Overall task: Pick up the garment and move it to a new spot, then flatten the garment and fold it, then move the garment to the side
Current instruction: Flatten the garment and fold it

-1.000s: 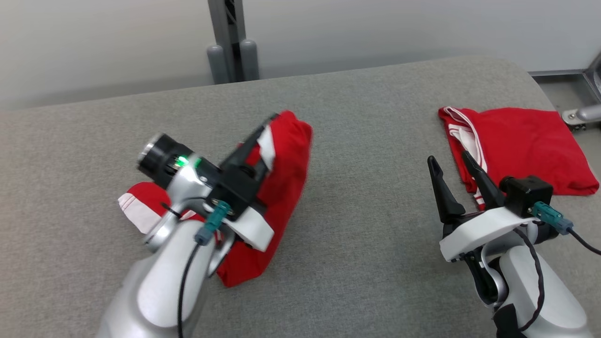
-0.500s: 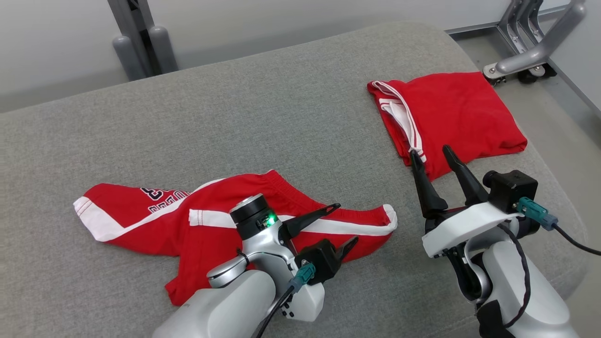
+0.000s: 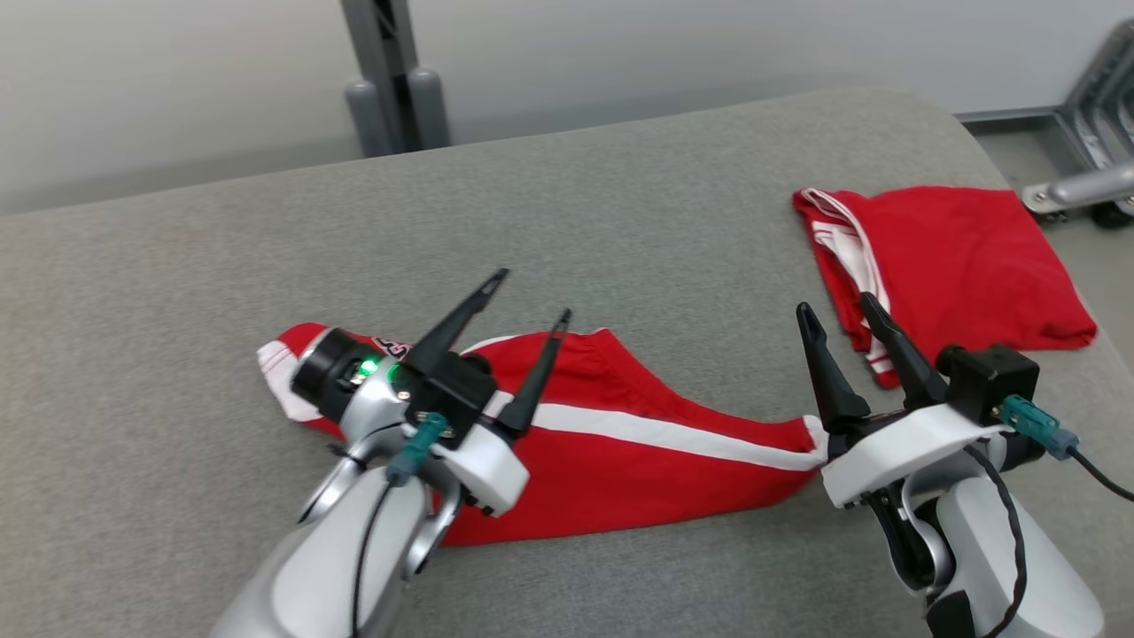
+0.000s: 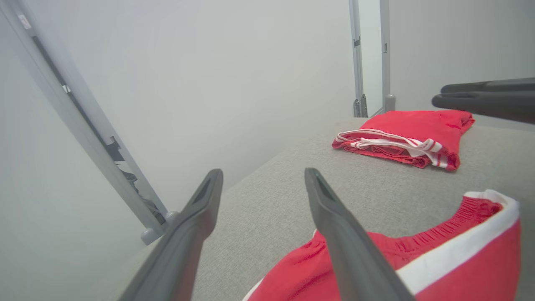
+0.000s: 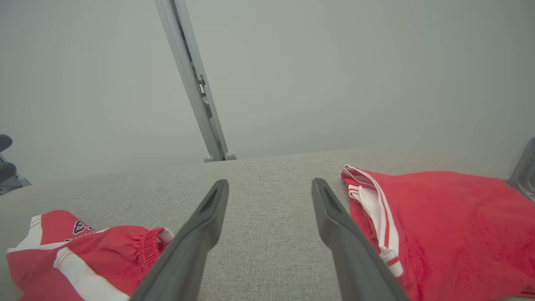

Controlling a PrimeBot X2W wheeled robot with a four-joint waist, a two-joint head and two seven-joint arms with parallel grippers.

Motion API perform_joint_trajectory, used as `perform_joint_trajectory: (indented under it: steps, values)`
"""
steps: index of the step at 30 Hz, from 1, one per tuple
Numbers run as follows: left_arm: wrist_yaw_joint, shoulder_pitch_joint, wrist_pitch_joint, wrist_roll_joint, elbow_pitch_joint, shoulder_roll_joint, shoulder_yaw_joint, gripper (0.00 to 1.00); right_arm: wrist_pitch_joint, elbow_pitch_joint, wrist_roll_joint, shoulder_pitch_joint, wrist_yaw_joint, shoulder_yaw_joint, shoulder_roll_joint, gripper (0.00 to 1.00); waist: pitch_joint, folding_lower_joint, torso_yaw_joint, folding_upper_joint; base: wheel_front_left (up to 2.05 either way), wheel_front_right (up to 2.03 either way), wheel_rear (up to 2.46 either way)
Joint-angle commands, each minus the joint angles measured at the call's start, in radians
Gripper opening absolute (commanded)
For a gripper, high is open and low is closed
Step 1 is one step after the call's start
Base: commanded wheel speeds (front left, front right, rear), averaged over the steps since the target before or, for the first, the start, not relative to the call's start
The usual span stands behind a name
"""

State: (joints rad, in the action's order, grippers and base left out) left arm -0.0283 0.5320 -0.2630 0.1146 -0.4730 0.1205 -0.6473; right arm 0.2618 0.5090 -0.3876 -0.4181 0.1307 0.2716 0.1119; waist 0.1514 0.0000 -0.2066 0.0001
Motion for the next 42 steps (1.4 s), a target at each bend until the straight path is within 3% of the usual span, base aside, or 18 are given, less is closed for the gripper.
perform_joint_trajectory:
  steps: [1, 8, 18, 24, 28, 35, 42]
  values:
    - [-0.016, -0.037, -0.001, 0.020, 0.033, 0.017, 0.047, 1.00, 0.005, -0.009, 0.000, 0.022, 0.000, -0.002, 0.012, 1.00, -0.021, 0.0000, 0.046, -0.0001, 0.00, 0.00, 0.00]
    - [-0.031, -0.156, -0.001, 0.071, 0.126, 0.047, 0.221, 1.00, 0.004, -0.028, -0.011, 0.066, 0.000, 0.020, 0.023, 1.00, -0.047, 0.0000, 0.112, -0.0001, 0.00, 0.00, 0.00]
    - [0.020, -0.376, -0.001, 0.092, 0.151, -0.013, 0.433, 1.00, 0.003, -0.033, -0.030, 0.104, 0.000, 0.079, 0.052, 1.00, -0.077, 0.0000, 0.221, -0.0001, 0.00, 0.00, 0.00]
    - [0.053, -0.387, -0.001, 0.040, 0.136, -0.051, 0.462, 1.00, 0.003, -0.050, -0.022, 0.091, 0.000, 0.127, 0.065, 1.00, -0.075, 0.0000, 0.276, -0.0001, 0.00, 0.00, 0.00]
    - [0.069, -0.367, -0.001, 0.023, 0.130, -0.057, 0.466, 1.00, 0.003, -0.039, -0.046, 0.046, 0.000, 0.241, 0.078, 1.00, -0.066, 0.0000, 0.313, -0.0001, 0.00, 0.00, 0.00]
    - [0.083, -0.366, -0.001, 0.017, 0.111, -0.067, 0.460, 1.00, -0.027, 0.085, -0.136, -0.080, 0.000, 0.468, 0.125, 1.00, -0.049, 0.0000, 0.395, -0.0001, 0.00, 0.00, 0.00]
    - [0.080, -0.354, -0.001, 0.043, 0.106, -0.068, 0.443, 1.00, -0.026, 0.230, -0.210, -0.183, 0.000, 0.566, 0.149, 1.00, -0.029, 0.0000, 0.464, -0.0001, 0.00, 0.00, 0.00]
